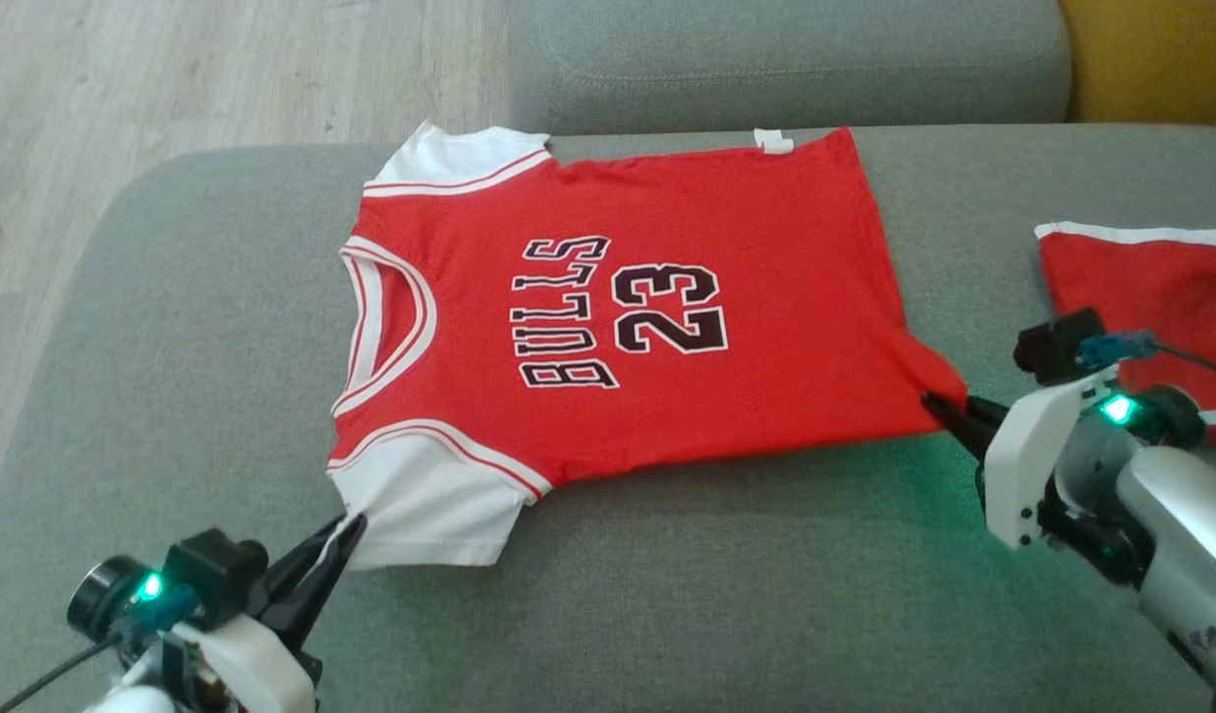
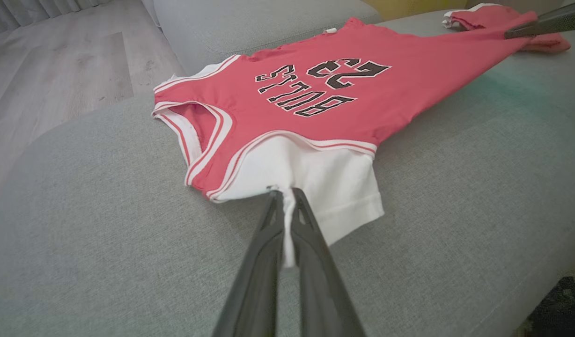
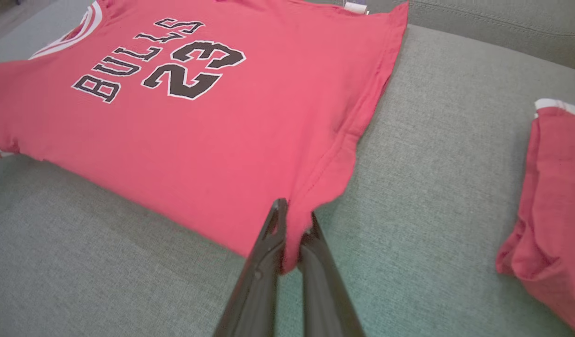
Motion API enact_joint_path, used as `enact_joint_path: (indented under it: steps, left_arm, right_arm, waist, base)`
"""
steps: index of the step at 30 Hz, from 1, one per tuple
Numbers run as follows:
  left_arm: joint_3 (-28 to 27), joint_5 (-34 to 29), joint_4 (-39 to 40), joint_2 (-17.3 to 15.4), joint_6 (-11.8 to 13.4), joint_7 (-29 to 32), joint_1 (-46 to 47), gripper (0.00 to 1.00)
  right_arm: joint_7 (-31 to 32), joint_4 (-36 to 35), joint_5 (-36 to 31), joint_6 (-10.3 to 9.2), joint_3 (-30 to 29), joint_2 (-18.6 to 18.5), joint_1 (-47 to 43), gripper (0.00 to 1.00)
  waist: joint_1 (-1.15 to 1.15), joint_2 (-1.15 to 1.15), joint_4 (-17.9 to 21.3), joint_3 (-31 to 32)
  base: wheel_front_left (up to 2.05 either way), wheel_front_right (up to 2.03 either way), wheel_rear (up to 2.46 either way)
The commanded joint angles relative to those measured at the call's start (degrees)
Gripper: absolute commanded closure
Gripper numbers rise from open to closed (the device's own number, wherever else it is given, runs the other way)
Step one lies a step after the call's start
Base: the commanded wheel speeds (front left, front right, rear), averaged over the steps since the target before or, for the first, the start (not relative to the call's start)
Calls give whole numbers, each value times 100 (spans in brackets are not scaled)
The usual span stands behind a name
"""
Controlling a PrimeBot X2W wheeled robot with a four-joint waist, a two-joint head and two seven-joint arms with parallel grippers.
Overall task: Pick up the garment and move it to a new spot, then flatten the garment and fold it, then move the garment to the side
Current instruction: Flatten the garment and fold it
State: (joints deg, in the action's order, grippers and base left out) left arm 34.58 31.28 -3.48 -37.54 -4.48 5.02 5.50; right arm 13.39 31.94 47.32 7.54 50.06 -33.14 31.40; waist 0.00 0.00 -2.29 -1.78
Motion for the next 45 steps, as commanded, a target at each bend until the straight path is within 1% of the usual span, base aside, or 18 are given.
enact_joint_path:
  steps: [1, 7, 15, 23, 29, 31, 34, 37, 43, 44, 45]
  left_arm:
    - [-359, 18, 160, -233, 42, -2, 377, 100]
    - [-400, 22, 31, -146, -17, 37, 882, 100]
    - [-262, 244, -644, 13, -223, 348, 1914, 100]
    - [141, 499, -1440, 91, -295, 731, 2962, 100]
    - [695, 734, -1989, 68, -299, 908, 3680, 100]
    - [787, 774, -2089, 66, -299, 914, 3784, 100]
    - [1119, 934, -2478, 74, -300, 889, 4187, 100]
    - [1318, 1047, -2739, 103, -300, 829, 4480, 100]
    - [1598, 1177, -3312, 247, -300, 553, 4977, 100]
    - [1592, 1190, -3442, 301, -300, 458, 5047, 89]
    - [1572, 1178, -3590, 359, -300, 344, 5118, 0]
  right_arm:
    - [-9, -161, 7, -5, -97, -167, 89, 100]
    - [86, -254, -125, -5, -316, -88, 298, 100]
    - [321, -75, -316, -5, -504, 204, 752, 100]
    - [403, 473, -440, -5, -680, 578, 1229, 100]
    - [365, 898, -581, -5, -677, 834, 1542, 100]
    - [351, 955, -597, -5, -667, 876, 1588, 100]
    - [277, 1187, -635, -5, -624, 1020, 1755, 100]
    - [207, 1345, -655, -5, -586, 1114, 1884, 100]
    - [-24, 1688, -686, -5, -565, 1288, 2170, 100]
    - [-155, 1760, -722, -5, -593, 1309, 2230, 58]
    - [-242, 1884, -706, -5, -670, 1352, 2272, 0]
  waist:
    - [0, 0, -15, -50]
    - [0, 0, -57, -268]
    - [0, 0, -70, -620]
    - [0, 0, 11, -965]
    - [0, 0, 111, -1200]
    - [0, 0, 130, -1232]
    - [0, 0, 191, -1338]
    - [0, 0, 228, -1419]
    - [0, 0, 258, -1537]
    - [0, 0, 256, -1547]
    - [0, 0, 251, -1553]
  base:
    - [0, 0, 0]
    - [0, 0, 0]
    - [0, 0, 0]
    - [0, 0, 0]
    - [0, 0, 0]
    - [0, 0, 0]
    - [0, 0, 0]
    - [0, 0, 0]
    - [0, 0, 0]
    - [0, 0, 0]
    - [0, 0, 0]
